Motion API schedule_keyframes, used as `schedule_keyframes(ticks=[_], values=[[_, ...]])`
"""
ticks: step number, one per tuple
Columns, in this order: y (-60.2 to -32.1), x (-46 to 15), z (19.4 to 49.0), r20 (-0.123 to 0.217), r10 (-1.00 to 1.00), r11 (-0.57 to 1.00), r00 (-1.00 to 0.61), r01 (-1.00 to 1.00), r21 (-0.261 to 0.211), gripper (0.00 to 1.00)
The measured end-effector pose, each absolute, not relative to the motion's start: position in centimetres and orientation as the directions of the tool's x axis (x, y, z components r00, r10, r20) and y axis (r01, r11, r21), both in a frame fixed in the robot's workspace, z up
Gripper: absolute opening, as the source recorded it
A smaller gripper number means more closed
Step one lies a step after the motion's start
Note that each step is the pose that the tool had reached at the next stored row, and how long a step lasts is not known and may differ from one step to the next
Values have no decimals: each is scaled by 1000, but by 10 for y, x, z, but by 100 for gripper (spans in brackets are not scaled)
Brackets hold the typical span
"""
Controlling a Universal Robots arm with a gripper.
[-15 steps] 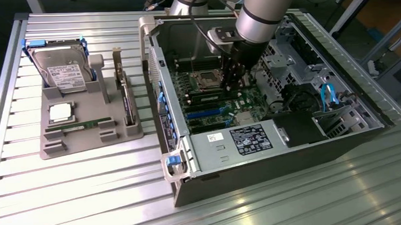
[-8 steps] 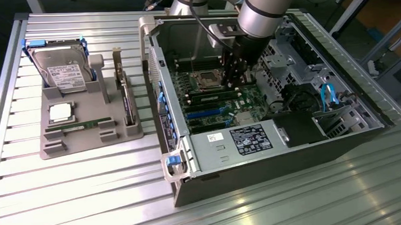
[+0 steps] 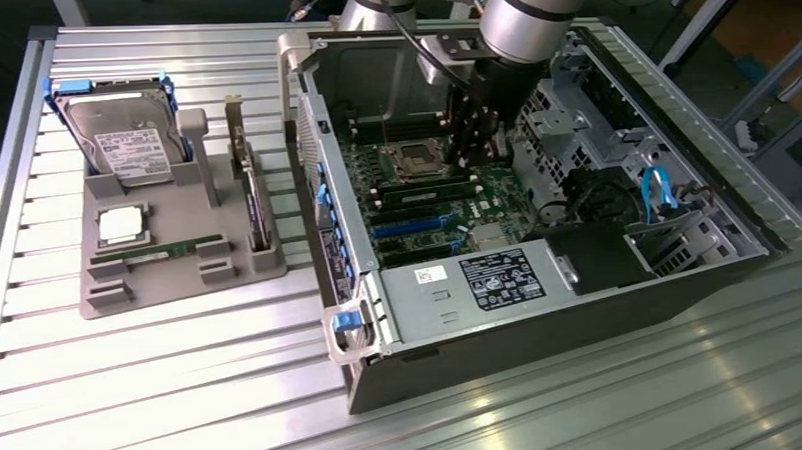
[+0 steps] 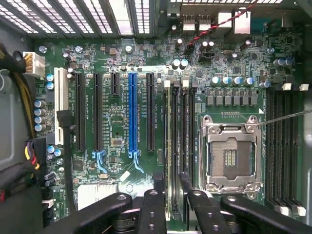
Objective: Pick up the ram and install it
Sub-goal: 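Insert the ram into the slot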
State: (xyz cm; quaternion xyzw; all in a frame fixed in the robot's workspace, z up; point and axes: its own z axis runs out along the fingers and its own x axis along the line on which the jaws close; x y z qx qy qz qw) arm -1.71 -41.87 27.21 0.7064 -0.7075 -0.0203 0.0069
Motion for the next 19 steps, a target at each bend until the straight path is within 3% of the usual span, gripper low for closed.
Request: schedule_keyframes(ticks=[19], values=[[-419,-17,318,-19,-1000,1,-2,-999,38,25]])
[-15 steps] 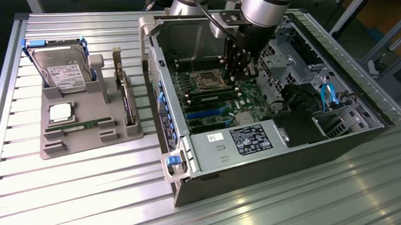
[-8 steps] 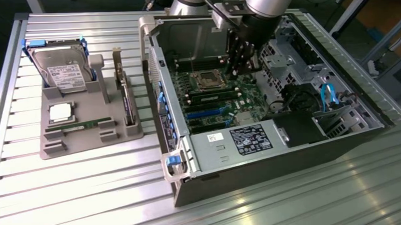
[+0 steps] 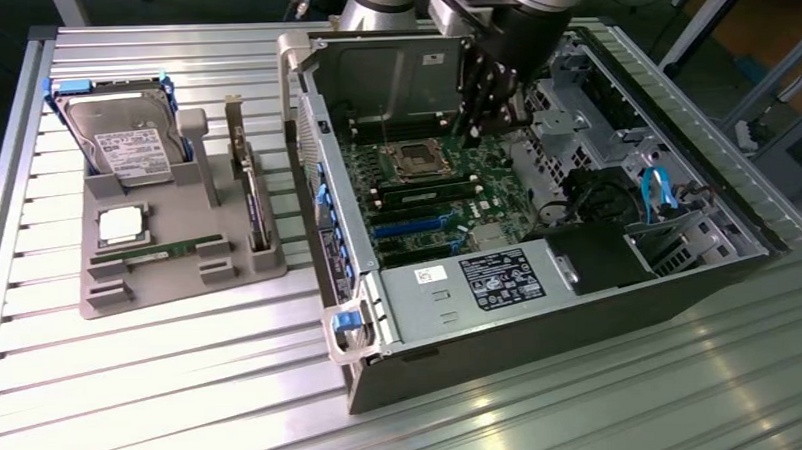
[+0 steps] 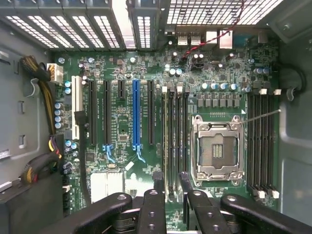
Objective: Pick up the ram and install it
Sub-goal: 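Insert the ram into the slot, then press down the ram until it locks into place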
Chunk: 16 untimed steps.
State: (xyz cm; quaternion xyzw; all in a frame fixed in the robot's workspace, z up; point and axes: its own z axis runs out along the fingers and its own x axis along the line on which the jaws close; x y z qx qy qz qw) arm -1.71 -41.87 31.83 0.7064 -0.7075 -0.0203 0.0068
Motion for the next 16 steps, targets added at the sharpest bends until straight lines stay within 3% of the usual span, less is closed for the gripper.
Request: schedule_keyframes(ticks=[5,16], values=[[-419,-17,332,-19,-1000,1,-2,-999,38,25],[-419,-17,332,-19,-1000,1,-2,-999,38,25]])
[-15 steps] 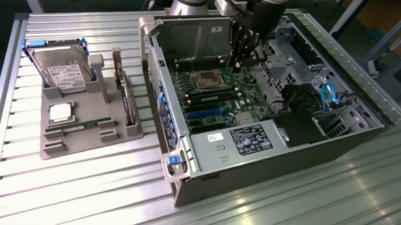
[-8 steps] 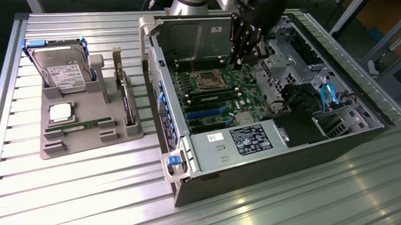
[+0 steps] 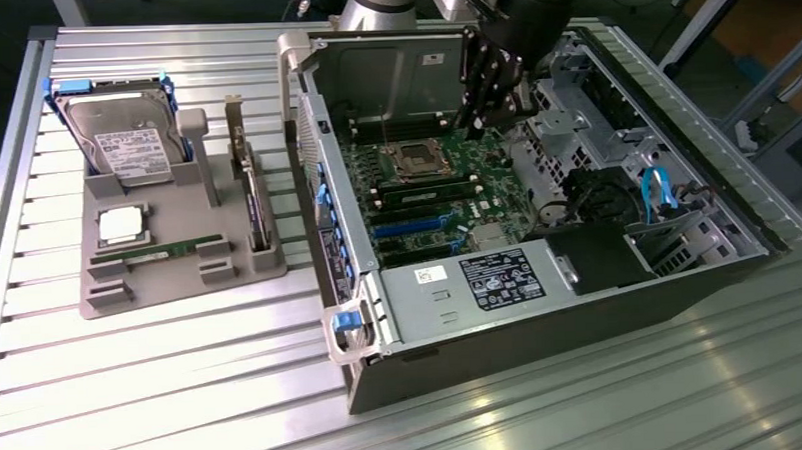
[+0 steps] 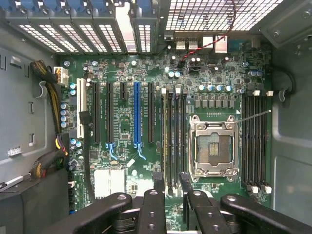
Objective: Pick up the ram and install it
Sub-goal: 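Press down the ram until it locks into place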
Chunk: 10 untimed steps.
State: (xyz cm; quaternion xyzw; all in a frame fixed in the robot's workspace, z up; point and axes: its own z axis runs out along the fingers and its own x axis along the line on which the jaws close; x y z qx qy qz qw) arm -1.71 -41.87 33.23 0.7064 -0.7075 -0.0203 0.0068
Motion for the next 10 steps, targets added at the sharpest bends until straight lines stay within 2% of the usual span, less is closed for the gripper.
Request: schedule_keyframes(ticks=[4,5,10], values=[[-419,-17,332,-19,-1000,1,-2,-999,38,24],[-419,-17,332,-19,-1000,1,-2,-999,38,11],[-419,-17,332,-19,-1000,1,-2,-999,38,10]])
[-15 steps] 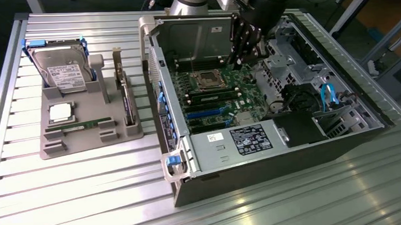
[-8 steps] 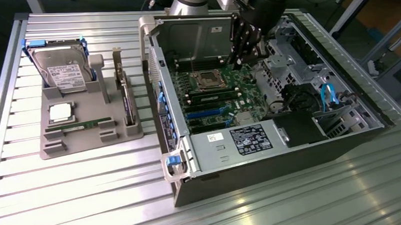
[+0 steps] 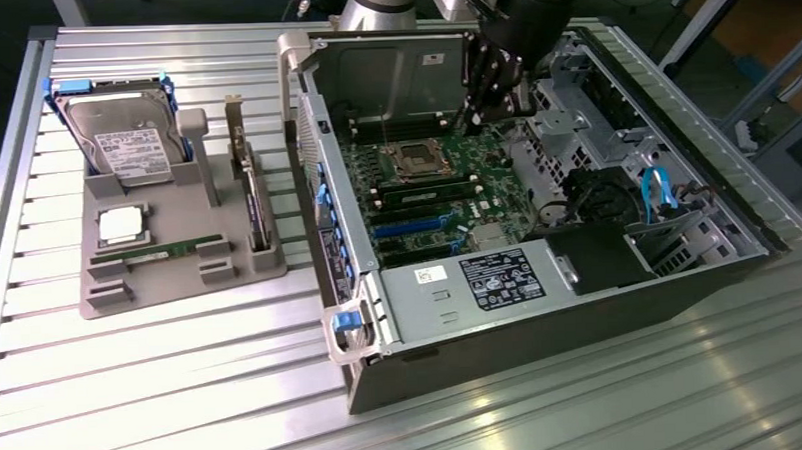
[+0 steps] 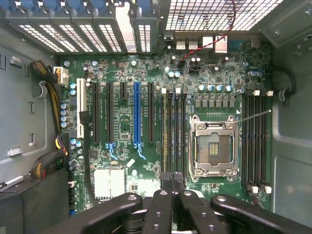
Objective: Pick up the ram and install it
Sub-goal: 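Press down the ram until it locks into place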
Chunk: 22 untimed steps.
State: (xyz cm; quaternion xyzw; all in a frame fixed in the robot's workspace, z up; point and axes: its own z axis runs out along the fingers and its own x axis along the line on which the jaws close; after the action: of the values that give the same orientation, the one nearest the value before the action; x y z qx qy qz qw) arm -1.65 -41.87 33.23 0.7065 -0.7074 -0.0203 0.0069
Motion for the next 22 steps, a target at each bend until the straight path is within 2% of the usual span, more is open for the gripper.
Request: schedule_keyframes(ticks=[13,22], values=[[-420,20,332,-19,-1000,-3,3,-999,38,10],[-420,20,323,-19,-1000,-11,10,-999,38,10]])
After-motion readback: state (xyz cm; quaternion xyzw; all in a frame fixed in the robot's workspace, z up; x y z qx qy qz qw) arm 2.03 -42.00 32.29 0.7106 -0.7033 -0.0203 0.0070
